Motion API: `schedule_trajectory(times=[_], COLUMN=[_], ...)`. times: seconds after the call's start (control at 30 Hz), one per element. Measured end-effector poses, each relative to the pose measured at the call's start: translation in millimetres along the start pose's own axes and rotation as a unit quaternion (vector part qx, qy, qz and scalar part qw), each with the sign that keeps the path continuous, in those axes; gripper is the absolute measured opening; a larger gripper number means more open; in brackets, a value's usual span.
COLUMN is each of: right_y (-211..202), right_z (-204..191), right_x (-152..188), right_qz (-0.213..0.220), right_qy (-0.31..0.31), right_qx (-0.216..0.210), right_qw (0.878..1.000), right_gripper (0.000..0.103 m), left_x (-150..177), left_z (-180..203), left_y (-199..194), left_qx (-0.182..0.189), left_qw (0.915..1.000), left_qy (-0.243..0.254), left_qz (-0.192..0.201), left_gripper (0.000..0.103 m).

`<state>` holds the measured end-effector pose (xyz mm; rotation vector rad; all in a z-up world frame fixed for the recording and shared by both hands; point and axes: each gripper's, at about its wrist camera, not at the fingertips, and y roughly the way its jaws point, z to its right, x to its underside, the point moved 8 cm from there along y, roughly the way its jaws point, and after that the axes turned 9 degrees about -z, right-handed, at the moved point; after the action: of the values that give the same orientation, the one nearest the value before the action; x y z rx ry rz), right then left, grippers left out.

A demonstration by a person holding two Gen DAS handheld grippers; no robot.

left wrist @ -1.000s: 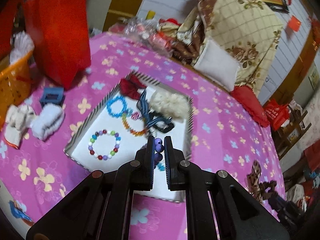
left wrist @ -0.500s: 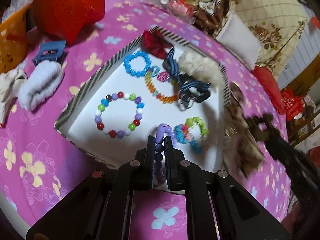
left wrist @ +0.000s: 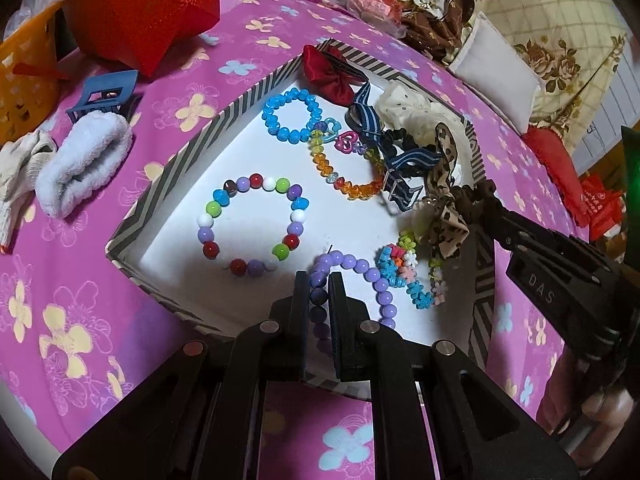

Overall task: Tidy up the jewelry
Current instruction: 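Open the left tool over the box while the right tool releases the bow inside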

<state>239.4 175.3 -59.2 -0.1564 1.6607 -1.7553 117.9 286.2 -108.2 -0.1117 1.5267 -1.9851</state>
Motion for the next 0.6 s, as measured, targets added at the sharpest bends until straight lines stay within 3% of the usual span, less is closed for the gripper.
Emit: schedule_trajectory(times=[0.07, 0.13, 0.3, 0.4, 0.47, 0.6], right_y=[-5, -13, -30, -37, -36, -18], right_z=[4, 6, 12, 13, 7, -12], right_x=[0, 2, 9, 4, -5, -19], right_qz=[0.007, 0.021, 0.039, 0.054, 0.061, 0.041], right_qy=[0.006, 0.009, 0.023, 0.024, 0.004, -0.018], right_qx=[-0.010, -0.006, -0.016, -0.005, 0.025, 0.028], right_qw=[1.000, 1.000, 0.999, 0.998, 0.998, 0.999], right_gripper=[0.042, 0.047, 0.047, 0.044, 0.036, 0.035], left_x=[-1, -2, -5, -8, -11, -16], left_z=[-1, 0, 2, -2, -7, -18], left_y=[-2, -8, -27, -37, -42, -47], left_qx=[0.006, 0.008, 0.020, -0.009, -0.022, -0.028], left_qw=[1.0000, 0.9999, 0.9986, 0.9970, 0.9954, 0.9933], left_qy=[-0.004, -0.005, -0.006, -0.013, -0.019, -0.040], left_qz=[0.003, 0.013, 0.048, 0.076, 0.091, 0.105], left_gripper=[0.008, 0.008, 0.008, 0.011, 0.018, 0.024])
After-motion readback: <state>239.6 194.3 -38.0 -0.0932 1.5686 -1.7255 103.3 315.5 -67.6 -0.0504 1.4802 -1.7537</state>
